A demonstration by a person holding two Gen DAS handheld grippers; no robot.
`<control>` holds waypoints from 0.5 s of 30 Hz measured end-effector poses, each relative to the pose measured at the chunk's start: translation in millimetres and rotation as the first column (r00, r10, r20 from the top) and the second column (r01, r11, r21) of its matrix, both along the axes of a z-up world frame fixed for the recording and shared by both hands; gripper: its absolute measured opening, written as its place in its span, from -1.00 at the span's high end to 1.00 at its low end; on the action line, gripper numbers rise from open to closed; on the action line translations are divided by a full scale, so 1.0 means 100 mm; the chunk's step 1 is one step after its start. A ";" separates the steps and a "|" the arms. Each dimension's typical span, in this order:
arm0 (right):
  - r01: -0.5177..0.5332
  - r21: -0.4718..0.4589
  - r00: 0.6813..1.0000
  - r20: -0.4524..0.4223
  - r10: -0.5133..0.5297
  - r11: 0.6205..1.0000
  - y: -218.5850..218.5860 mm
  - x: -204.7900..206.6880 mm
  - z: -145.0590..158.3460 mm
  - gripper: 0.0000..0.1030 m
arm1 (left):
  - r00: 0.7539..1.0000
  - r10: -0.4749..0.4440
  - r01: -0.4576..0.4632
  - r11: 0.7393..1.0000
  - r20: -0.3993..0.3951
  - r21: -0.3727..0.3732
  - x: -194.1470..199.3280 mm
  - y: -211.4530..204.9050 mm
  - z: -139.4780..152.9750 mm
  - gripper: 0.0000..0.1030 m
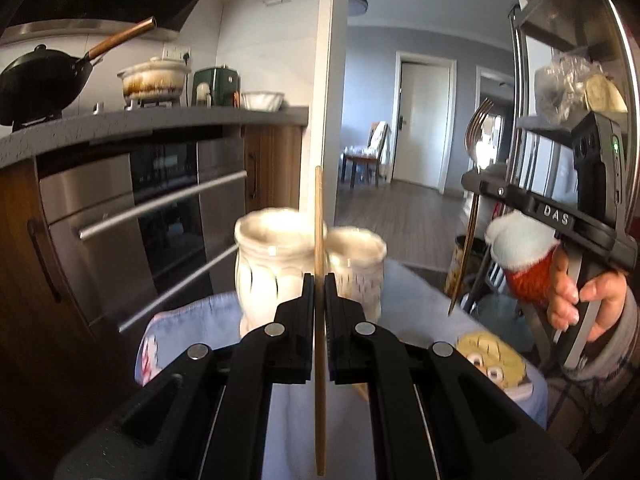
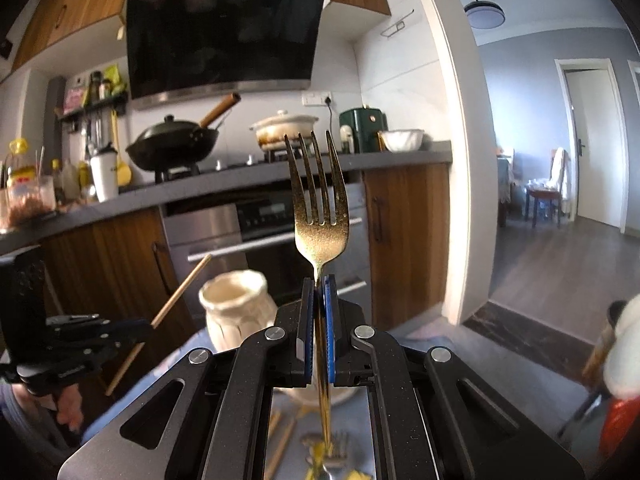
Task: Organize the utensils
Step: 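Lift the gold fork over the smaller cup with the right tool while the left carries the chopstick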
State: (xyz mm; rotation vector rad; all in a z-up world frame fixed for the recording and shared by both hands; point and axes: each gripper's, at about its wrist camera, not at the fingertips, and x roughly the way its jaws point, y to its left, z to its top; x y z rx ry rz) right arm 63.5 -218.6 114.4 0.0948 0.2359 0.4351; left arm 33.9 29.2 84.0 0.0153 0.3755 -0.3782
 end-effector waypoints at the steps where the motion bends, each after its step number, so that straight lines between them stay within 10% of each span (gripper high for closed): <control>1: -0.003 0.006 1.000 0.004 0.003 1.000 0.02 0.02 0.03 0.89 | 1.000 0.000 0.000 1.000 0.013 -0.011 0.06 0.00 0.05 0.90; 15: 0.004 0.098 0.997 0.073 -0.011 0.995 0.30 0.60 0.39 0.89 | 0.994 -0.028 0.051 0.971 0.103 -0.232 1.00 0.03 0.45 0.90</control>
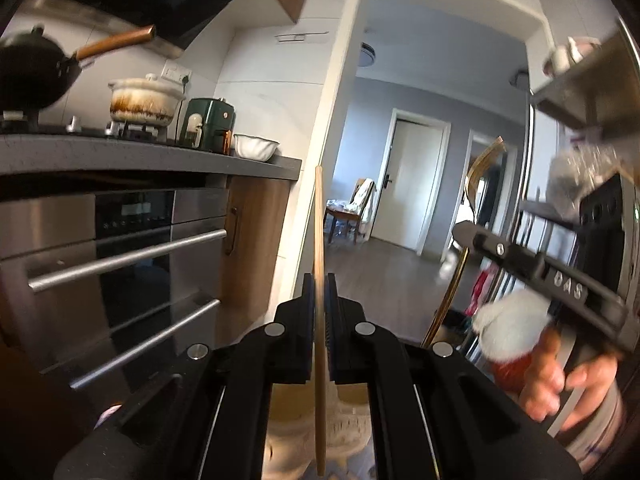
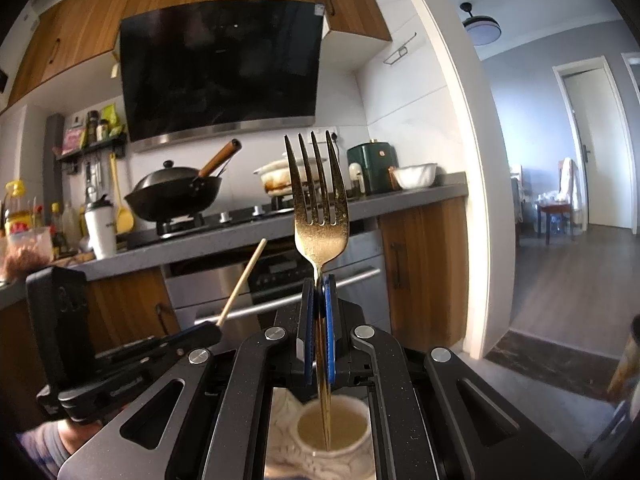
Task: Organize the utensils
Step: 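Lift the gold fork over the smaller cup with the right tool while the left carries the chopstick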
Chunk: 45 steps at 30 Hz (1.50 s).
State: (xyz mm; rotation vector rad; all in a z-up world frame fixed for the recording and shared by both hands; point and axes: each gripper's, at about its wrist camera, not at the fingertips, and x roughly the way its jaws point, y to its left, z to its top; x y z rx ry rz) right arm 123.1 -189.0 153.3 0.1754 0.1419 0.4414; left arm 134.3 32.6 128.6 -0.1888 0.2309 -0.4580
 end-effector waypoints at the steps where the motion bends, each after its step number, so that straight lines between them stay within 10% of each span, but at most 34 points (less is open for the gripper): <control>1: 0.001 0.007 1.000 -0.006 -0.001 1.000 0.01 0.05 -0.02 0.88 | 1.000 0.008 -0.008 1.000 0.001 -0.007 0.05 0.00 -0.01 0.90; 22: 0.013 0.033 0.987 -0.163 -0.007 0.999 0.03 0.34 -0.81 0.88 | 0.983 0.182 -0.181 0.980 0.000 0.087 -0.01 0.06 -0.49 0.90; 45: 0.049 0.026 0.977 -0.207 -0.042 0.998 -0.05 0.41 -0.96 0.88 | 0.975 0.221 -0.219 0.968 0.003 0.122 -0.14 0.12 -0.59 0.88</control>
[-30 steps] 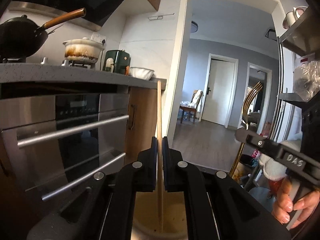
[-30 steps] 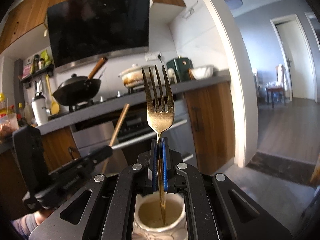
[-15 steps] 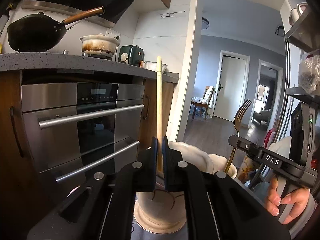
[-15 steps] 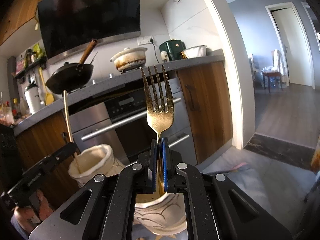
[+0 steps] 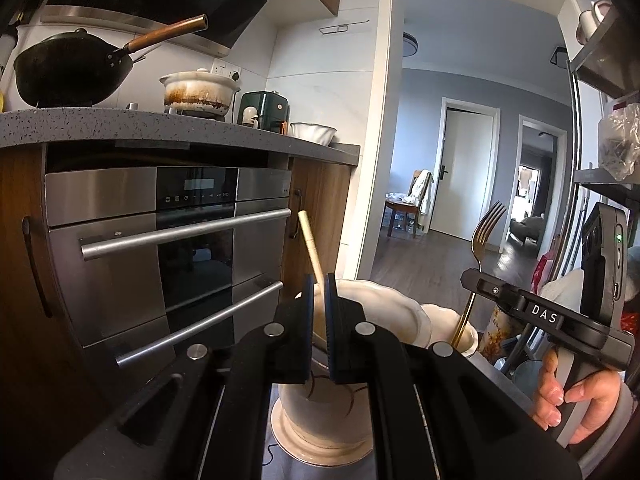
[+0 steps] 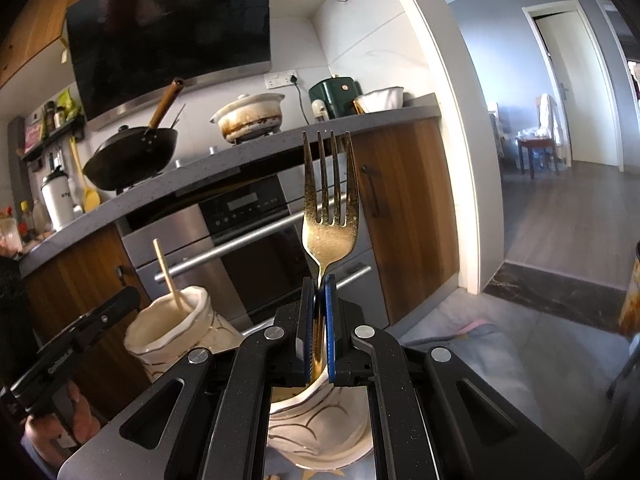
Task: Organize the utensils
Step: 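Lift the gold fork over the smaller cup with the right tool while the left carries the chopstick, then drop the fork in the smaller cup with the right tool while the left drops the chopstick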
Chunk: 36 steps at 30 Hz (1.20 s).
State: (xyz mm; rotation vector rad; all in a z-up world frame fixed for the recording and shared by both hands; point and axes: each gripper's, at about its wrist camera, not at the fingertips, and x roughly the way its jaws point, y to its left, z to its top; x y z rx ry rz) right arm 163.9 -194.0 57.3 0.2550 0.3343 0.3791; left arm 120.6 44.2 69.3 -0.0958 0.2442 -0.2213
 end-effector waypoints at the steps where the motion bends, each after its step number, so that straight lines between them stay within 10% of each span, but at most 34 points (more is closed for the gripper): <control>1: 0.001 0.002 1.000 -0.003 -0.001 1.000 -0.01 0.00 0.00 0.88 | 1.000 -0.002 0.002 1.000 0.000 0.001 0.00 0.00 0.00 0.88; 15: 0.015 0.001 0.999 -0.042 -0.015 1.000 -0.04 0.07 -0.04 0.71 | 1.000 0.015 -0.015 1.000 0.027 -0.003 -0.06 0.03 0.04 0.53; 23: 0.012 0.001 0.998 -0.061 -0.012 1.000 -0.09 -0.02 0.04 -0.05 | 0.999 0.033 -0.034 0.999 0.042 0.030 -0.16 -0.02 0.15 0.18; 30: 0.027 0.041 0.999 -0.039 -0.025 0.999 -0.35 -0.36 0.19 -0.78 | 0.996 0.072 -0.074 0.997 0.061 0.031 -0.48 -0.02 0.23 -0.89; 36: 0.062 0.043 0.997 -0.039 -0.061 0.997 -0.59 -0.68 0.22 -0.89 | 0.996 0.074 -0.077 0.995 0.054 0.056 -0.80 -0.04 0.28 -0.91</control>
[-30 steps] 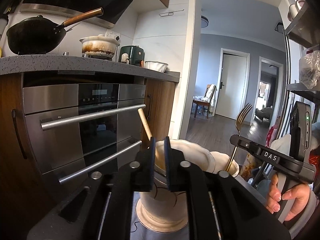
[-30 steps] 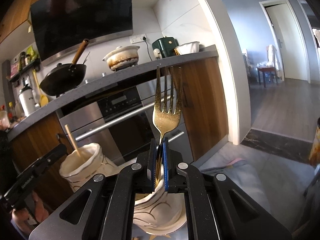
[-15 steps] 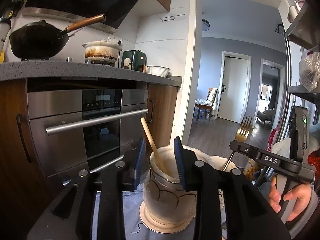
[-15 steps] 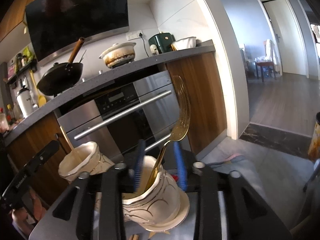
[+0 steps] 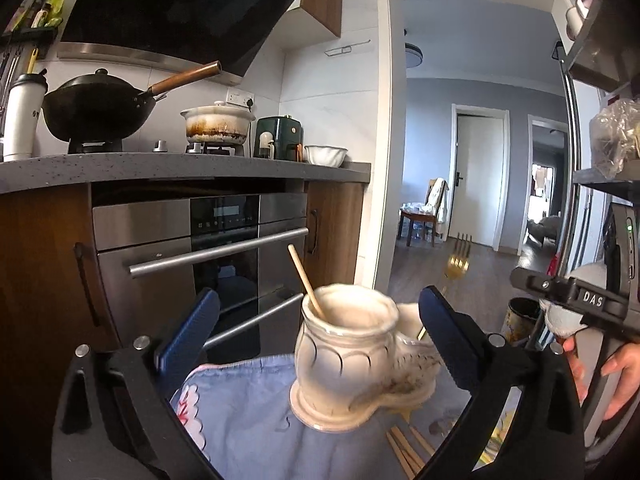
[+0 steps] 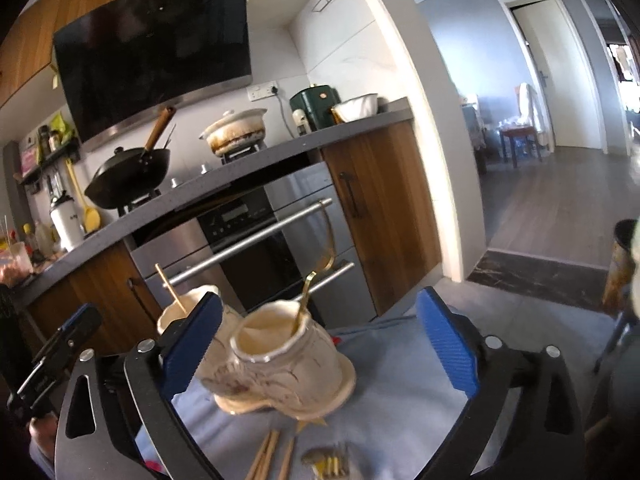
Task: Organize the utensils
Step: 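Drop the fork in the smaller cup with the right tool while the left drops the chopstick, then move both open tools back over the loose utensils on the cloth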
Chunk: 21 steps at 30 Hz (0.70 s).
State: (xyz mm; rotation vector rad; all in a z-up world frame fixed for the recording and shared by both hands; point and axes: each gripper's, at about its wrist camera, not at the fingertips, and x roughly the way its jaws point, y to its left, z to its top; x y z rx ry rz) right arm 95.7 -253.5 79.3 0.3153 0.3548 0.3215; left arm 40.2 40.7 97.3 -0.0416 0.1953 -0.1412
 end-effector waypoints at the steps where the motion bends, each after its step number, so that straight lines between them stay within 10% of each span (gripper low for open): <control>1: 0.005 -0.001 1.000 -0.004 -0.005 1.000 -0.03 -0.03 -0.01 -0.90 | 1.000 0.001 -0.001 1.000 -0.007 0.006 -0.04 -0.01 0.00 -0.91; 21: 0.050 -0.208 0.990 -0.121 -0.076 0.977 -0.39 -0.67 -0.46 -0.90 | 0.962 -0.019 0.064 0.985 -0.273 0.157 -0.27 -0.48 -0.54 -0.90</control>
